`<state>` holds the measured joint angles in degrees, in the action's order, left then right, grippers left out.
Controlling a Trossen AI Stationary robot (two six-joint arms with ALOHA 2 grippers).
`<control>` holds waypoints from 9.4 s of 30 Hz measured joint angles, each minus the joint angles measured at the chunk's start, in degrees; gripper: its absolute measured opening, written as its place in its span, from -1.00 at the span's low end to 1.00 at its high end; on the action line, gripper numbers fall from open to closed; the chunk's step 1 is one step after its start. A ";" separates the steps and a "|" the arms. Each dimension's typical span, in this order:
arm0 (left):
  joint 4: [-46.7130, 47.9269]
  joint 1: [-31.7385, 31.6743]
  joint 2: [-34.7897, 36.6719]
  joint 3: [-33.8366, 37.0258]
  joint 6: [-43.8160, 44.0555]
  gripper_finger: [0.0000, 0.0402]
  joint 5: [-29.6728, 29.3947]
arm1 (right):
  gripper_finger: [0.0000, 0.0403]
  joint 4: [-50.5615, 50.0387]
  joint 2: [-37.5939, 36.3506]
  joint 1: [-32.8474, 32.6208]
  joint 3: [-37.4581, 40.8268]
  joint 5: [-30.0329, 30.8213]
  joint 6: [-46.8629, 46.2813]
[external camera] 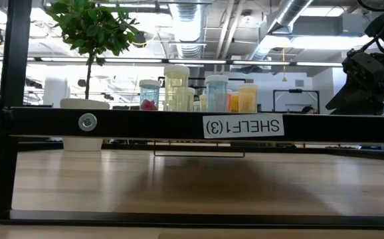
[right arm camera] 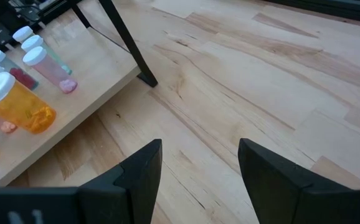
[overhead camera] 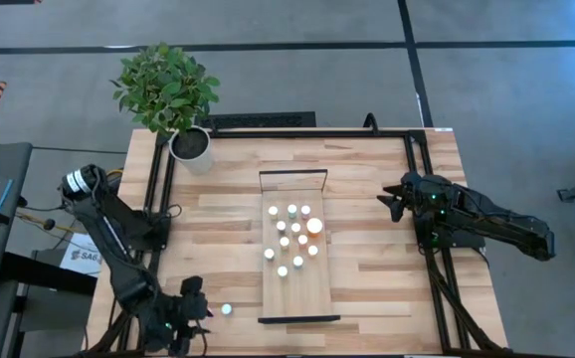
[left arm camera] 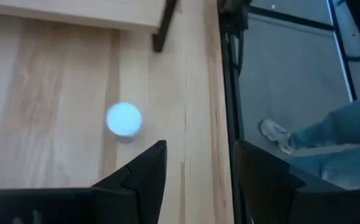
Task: Pick and place medicine bottles onto shelf by color
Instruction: Put the pink pill bottle on the shelf, then put the blue pill bottle on the shelf
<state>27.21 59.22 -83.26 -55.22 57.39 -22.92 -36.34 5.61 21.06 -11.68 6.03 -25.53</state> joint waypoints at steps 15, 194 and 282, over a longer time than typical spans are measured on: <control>6.72 0.85 -3.95 -0.02 4.45 -0.14 -0.22 | 0.16 0.04 0.00 0.02 0.00 0.01 0.01; 17.68 -32.98 -23.70 -31.41 -43.40 -0.42 18.01 | 0.16 0.02 -0.01 0.00 0.00 0.01 0.01; 21.49 -12.92 -7.66 -16.57 -15.62 -0.17 11.59 | 0.16 0.06 0.00 0.01 0.00 0.01 0.01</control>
<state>48.70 46.30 -90.92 -71.79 41.77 -11.33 -36.28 5.61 21.06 -11.68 6.04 -25.52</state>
